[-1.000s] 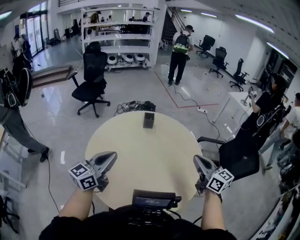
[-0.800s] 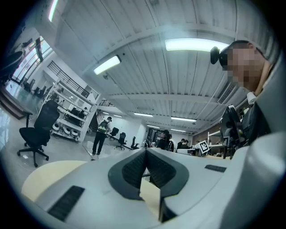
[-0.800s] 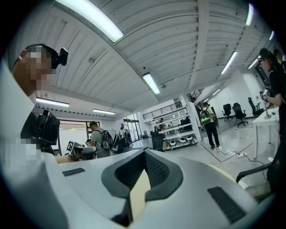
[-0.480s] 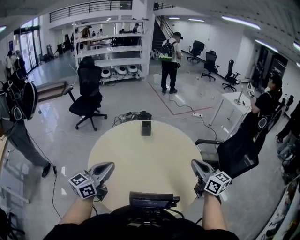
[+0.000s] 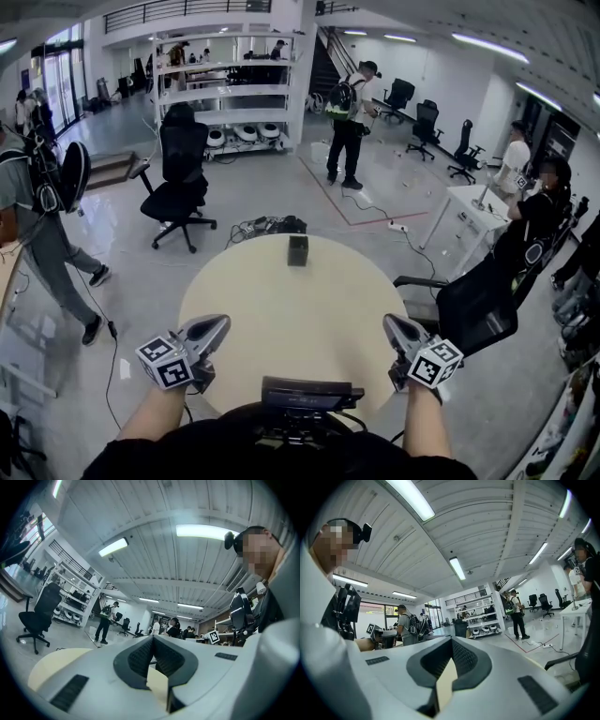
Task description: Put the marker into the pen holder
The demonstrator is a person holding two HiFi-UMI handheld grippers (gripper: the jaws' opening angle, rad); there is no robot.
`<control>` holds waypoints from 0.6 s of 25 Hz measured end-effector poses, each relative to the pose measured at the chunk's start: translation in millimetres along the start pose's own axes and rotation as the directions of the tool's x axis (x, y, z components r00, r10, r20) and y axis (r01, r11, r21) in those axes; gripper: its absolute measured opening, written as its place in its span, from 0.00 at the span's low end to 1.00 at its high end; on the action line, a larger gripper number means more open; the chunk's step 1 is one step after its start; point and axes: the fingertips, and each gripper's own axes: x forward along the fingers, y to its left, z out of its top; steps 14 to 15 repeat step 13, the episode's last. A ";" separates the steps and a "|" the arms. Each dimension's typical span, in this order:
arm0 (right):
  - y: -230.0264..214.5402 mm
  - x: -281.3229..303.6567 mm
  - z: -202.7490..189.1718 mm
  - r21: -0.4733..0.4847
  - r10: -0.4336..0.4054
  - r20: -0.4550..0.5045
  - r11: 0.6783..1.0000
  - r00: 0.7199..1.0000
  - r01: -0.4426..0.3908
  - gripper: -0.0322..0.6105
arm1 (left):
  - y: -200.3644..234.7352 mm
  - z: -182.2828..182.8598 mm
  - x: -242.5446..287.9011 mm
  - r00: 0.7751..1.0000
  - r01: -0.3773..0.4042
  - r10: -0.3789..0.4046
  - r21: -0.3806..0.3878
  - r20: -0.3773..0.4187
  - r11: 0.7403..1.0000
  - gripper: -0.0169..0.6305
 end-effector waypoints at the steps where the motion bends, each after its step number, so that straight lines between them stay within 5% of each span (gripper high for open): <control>1: 0.4 0.6 0.9 -0.001 0.000 -0.004 1.000 1.000 0.000 0.05 | 0.4 0.5 -0.1 1.000 -0.001 0.001 0.003 0.002 1.000 0.02; 15: 3.8 6.2 1.9 -0.027 0.007 -0.020 1.000 1.000 -0.008 0.05 | 1.6 -0.5 -0.5 1.000 -0.010 0.010 -0.018 0.016 1.000 0.02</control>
